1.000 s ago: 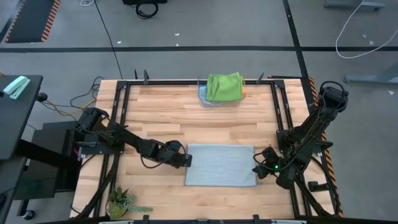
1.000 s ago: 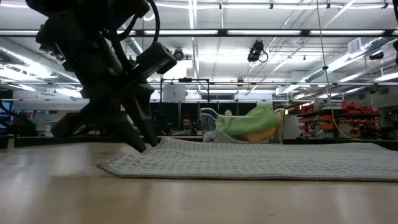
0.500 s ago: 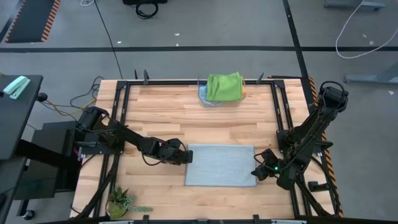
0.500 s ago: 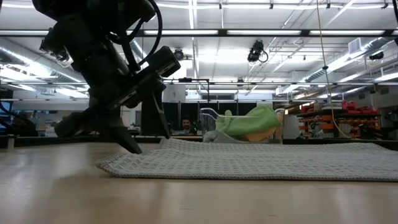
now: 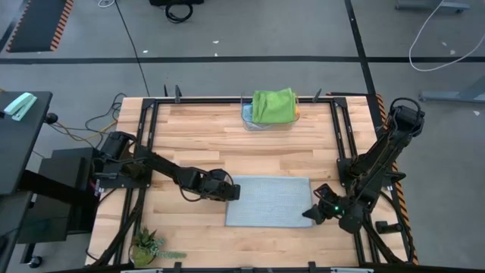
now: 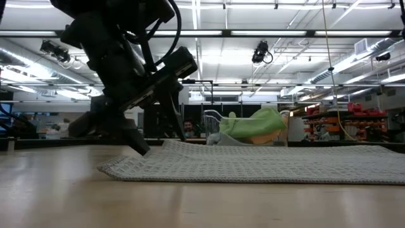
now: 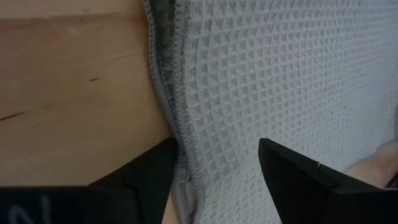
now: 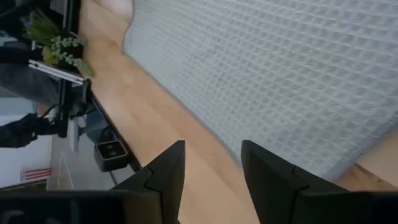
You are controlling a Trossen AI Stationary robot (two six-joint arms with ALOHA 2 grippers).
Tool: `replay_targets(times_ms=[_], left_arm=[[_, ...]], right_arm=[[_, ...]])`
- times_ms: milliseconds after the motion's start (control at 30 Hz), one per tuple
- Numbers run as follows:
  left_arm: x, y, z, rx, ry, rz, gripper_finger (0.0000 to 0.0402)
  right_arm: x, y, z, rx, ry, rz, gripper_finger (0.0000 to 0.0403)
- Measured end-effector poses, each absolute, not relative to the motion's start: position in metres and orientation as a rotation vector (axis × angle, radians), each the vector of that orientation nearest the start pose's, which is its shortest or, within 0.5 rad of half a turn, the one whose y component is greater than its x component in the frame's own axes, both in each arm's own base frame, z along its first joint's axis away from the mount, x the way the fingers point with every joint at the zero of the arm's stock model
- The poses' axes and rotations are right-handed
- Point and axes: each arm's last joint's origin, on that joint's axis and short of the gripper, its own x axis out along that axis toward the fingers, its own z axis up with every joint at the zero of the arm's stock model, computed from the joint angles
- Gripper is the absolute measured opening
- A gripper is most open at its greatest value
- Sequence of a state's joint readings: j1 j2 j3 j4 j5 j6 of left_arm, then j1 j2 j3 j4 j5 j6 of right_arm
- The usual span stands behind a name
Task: Fold microfiber towels
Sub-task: Fold the gray microfiber cloth
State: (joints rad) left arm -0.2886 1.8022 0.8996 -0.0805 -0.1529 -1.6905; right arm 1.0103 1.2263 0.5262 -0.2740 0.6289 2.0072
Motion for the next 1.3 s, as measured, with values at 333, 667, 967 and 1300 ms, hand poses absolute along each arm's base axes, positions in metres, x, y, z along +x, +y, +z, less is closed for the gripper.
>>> replay_targets(times_ms=[333, 667, 967, 1300], left_arm=[[0.325, -0.086, 0.119, -1.355, 0.788, 0.679, 0.0230], [0.334, -0.087, 0.114, -1.400, 0.744, 0.619, 0.0226], [0.336, -0.086, 0.114, -1.378, 0.727, 0.593, 0.0203], [0.337, -0.086, 0.114, -1.342, 0.693, 0.594, 0.0093]], right_arm=[[0.127, 0.169, 0.169, 1.174, 0.656, -0.378, 0.0165], [0.127, 0.169, 0.169, 1.175, 0.656, -0.379, 0.0165], [0.127, 0.169, 0.169, 1.176, 0.656, -0.378, 0.0165], [0.127, 0.169, 0.169, 1.177, 0.656, -0.378, 0.0165]])
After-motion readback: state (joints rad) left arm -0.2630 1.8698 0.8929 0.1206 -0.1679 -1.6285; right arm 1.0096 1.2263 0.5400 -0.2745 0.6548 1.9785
